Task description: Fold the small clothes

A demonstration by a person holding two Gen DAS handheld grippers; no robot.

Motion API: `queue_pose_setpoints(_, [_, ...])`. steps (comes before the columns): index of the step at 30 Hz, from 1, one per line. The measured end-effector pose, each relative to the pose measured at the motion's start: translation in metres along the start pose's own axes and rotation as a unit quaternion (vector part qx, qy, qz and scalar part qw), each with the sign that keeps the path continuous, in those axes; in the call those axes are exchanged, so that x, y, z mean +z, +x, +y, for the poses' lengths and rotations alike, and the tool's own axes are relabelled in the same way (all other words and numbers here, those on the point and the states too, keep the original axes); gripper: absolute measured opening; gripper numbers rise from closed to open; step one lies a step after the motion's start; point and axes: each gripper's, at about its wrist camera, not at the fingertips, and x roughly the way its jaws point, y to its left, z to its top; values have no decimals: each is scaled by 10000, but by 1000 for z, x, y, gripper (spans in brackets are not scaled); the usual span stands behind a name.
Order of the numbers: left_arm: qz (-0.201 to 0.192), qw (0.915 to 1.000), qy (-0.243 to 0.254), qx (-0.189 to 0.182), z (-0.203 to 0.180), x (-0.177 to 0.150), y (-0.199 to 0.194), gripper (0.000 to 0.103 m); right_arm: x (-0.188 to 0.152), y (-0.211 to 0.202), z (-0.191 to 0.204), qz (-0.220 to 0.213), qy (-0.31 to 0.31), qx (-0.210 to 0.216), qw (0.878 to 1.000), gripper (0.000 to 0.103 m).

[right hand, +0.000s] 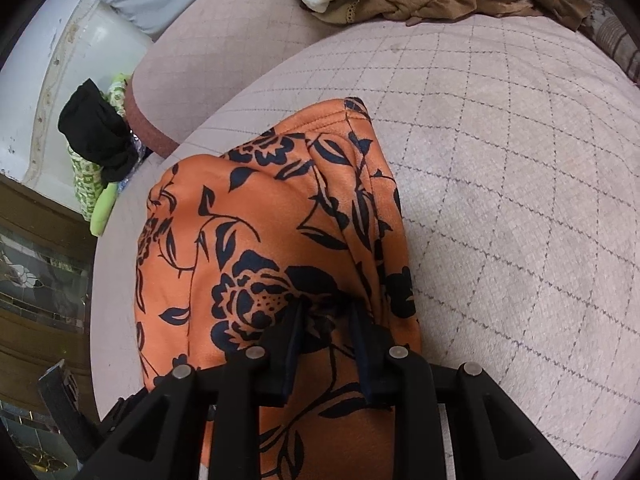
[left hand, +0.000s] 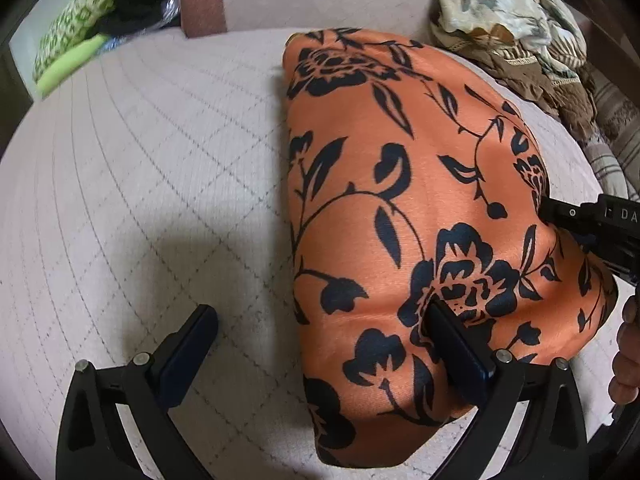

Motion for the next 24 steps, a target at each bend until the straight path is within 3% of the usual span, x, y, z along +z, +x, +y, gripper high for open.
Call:
queue_pose_setpoints(4, [-110,9998,49,-172,1,-2,0,103,-4,-2,1,-162,27,-69,9998,28])
queue_pose_setpoints(13, [210,9988,194,-402,7,14,-5,103,-19,-16,4,-456,150,-180,9987,28])
queue_pose_setpoints(15, [71,9981,154,-588,15,24,-14,103,-24,-27,2,-535,165,-179,9983,29])
queue_pose_setpoints(19, [-700,9942,-310,-757,38,38,-46,103,-26,-52,10,-778,30,-21,9970,30])
queue_pose_setpoints(22, [-732,9960,-321,-394,48,45,-42,103,-25,-69,22,-1126,-199,201,9932,30])
queue_pose_setpoints(24, [-358,9989,-258,-174,47,43,-16,103,-25,-65,27,-1074,-316,154,9936,30])
